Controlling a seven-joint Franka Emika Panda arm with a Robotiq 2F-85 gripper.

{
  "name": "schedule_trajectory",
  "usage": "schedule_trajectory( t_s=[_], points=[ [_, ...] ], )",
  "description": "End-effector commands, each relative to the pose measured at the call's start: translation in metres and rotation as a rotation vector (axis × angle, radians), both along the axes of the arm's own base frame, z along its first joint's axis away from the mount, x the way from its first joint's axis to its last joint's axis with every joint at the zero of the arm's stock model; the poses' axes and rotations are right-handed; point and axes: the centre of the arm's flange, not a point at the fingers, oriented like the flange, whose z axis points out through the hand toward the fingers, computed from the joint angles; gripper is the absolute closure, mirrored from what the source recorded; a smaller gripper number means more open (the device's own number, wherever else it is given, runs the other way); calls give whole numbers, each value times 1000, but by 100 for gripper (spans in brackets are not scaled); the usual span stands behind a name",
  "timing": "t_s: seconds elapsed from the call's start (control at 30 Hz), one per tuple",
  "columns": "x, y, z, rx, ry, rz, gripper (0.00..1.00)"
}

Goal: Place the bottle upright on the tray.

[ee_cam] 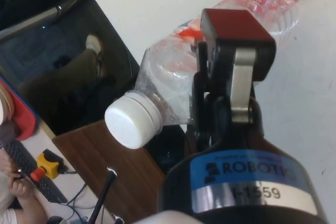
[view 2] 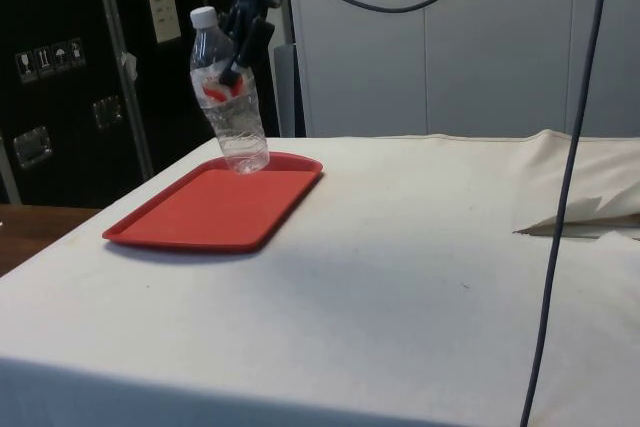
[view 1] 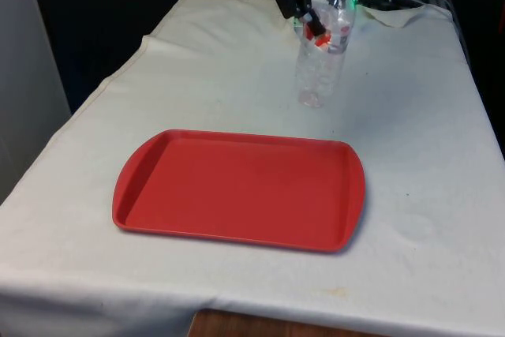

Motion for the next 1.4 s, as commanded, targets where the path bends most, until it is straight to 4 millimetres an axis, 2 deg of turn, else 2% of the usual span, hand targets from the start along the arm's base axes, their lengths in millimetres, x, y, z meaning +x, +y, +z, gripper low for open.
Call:
schedule_trajectory(
  t_s=[0.0,0.4,0.87,1.37],
  points=[
    [2,0,0,-6,-18,-4,66],
    [16,-3,-8,-20,-25,-4,66],
    [49,-16,-16,12,-69,-31,66],
    [52,-17,-22,12,-74,-34,66]
  ],
)
